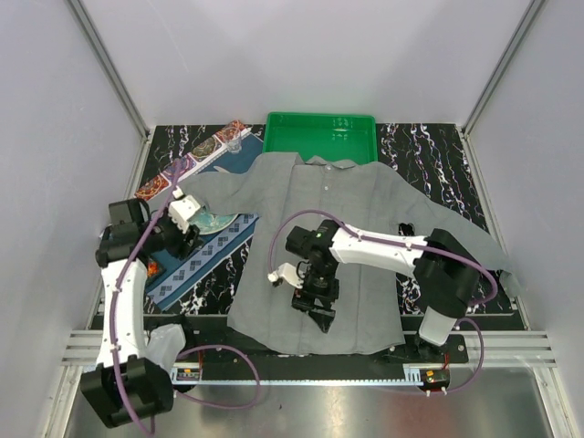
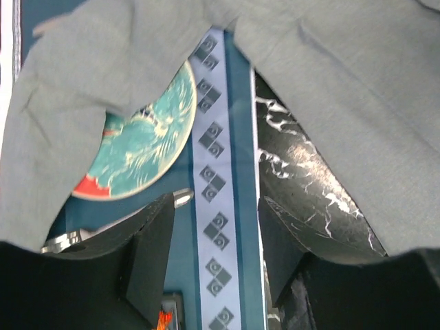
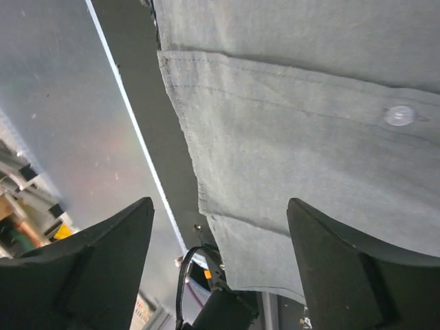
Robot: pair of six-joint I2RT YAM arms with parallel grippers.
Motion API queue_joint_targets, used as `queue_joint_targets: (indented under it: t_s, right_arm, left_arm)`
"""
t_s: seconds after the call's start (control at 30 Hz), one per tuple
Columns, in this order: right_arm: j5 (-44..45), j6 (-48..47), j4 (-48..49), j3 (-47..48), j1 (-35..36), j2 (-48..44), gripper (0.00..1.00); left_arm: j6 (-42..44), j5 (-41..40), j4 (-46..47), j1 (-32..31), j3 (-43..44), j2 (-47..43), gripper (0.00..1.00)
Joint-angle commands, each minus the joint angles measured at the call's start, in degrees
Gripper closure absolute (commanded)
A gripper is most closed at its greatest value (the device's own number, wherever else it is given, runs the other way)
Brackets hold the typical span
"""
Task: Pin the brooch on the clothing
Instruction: Pick up the brooch from the corner of the board.
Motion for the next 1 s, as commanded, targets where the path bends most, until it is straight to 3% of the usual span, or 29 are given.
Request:
queue_joint_targets:
  t_s: [0.0, 0.13, 0.23, 0.4, 0.53, 0.73, 0.97]
  right_arm:
    - [1.47, 0.27, 3.98, 3.4, -2.93, -7.07, 0.13]
    - [2.43, 0.72, 5.39, 5.78, -9.69, -11.55, 0.01]
    - [2.87, 0.8, 5.56, 8.41, -15.4, -13.93, 0.0]
    - [4.98, -0.07, 3.64, 14.12, -19.82, -14.55, 0.0]
    - [4.64, 0.63, 0.47, 19.83, -23.33, -10.52, 0.0]
    - [2.17, 1.95, -3.92, 26.87, -27.56, -5.86, 0.0]
    - [1.38, 0.63, -7.26, 29.95, -28.35, -2.51, 0.0]
  left_arm:
    - [0.73, 0.87, -9.21, 5.72, 6.26, 3.35, 0.44]
    - [-0.67, -10.0, -11.86, 6.16, 10.39, 7.03, 0.36]
    - [1.09, -17.73, -16.7, 6.16, 14.62, 9.76, 0.28]
    - [6.18, -29.09, -21.27, 6.16, 16.03, 12.05, 0.28]
    - [11.1, -39.54, -22.07, 6.25, 13.4, 14.25, 0.34]
    - [29.34, -41.58, -21.89, 6.08, 8.56, 14.86, 0.41]
    - [46.43, -43.79, -22.69, 5.99, 6.19, 19.16, 0.42]
